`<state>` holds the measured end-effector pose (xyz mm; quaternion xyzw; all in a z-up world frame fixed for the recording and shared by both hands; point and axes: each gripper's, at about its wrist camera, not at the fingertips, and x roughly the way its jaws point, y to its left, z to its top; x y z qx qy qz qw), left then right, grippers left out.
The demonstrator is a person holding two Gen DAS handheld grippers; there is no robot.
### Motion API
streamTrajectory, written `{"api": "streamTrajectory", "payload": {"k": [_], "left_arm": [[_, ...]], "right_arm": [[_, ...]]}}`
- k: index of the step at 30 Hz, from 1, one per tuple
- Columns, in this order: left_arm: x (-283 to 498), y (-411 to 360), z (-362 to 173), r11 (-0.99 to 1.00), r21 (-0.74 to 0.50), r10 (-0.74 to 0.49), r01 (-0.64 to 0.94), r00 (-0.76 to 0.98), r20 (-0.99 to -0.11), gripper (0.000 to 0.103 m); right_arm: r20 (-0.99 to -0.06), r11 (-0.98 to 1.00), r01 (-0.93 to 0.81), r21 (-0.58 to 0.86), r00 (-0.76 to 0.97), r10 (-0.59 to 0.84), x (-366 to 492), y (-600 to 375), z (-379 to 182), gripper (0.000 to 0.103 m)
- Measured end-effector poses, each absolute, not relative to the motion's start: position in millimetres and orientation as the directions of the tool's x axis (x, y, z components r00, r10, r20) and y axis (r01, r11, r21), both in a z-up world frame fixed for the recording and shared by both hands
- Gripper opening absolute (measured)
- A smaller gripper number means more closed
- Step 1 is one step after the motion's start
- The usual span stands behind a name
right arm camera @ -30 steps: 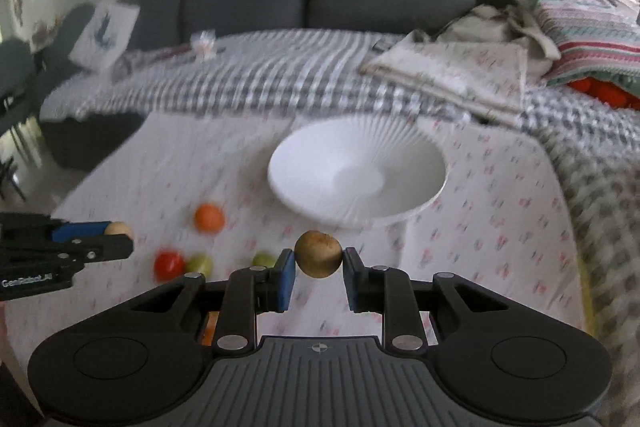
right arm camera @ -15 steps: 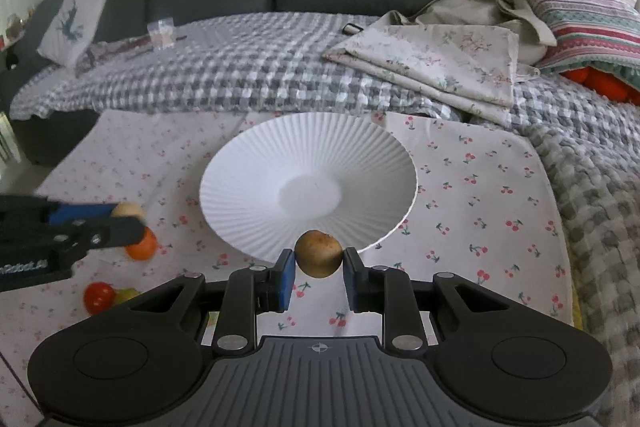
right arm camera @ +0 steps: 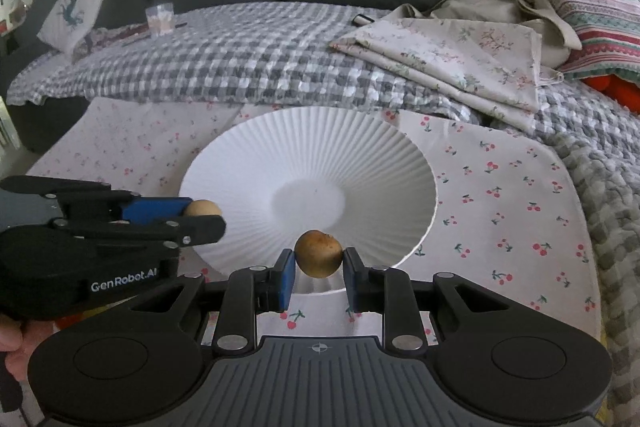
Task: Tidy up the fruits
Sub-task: 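Carry both brown fruits over the white bowl and open both tools, then move both open tools back toward the scattered fruits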
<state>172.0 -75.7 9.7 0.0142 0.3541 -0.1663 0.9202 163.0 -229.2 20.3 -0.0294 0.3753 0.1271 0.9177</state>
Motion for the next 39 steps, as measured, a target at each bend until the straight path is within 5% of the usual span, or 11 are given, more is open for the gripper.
{"api": "streamTrajectory", "payload": {"k": [5, 11, 23, 39], "left_arm": [[173.7, -76.1, 8.1, 0.942, -0.080, -0.298, 0.327, 0.699, -0.650, 0.028], [172.4, -56.1, 17.6, 0.948, -0.142, -0.309, 0.285, 0.715, -0.627, 0.056], [155.3, 3.7, 40.5, 0.948, -0.237, -0.316, 0.214, 0.740, -0.594, 0.057], [91.2, 48.2, 33.6, 0.960, -0.200, -0.280, 0.196, 0.699, -0.658, 0.057]], "right_arm": [[-0.709, 0.964, -0.265, 0.010, 0.678, 0.194, 171.6, -220.3, 8.1, 0.025], [-0.704, 0.967, -0.251, 0.039, 0.680, 0.205, 169.5, -225.3, 10.0, 0.035], [-0.648, 0.972, -0.217, 0.093, 0.727, 0.225, 142.3, -244.0, 39.1, 0.051], [-0.604, 0.962, -0.225, 0.156, 0.749, 0.273, 81.6, -247.0, 65.6, 0.066]]}}
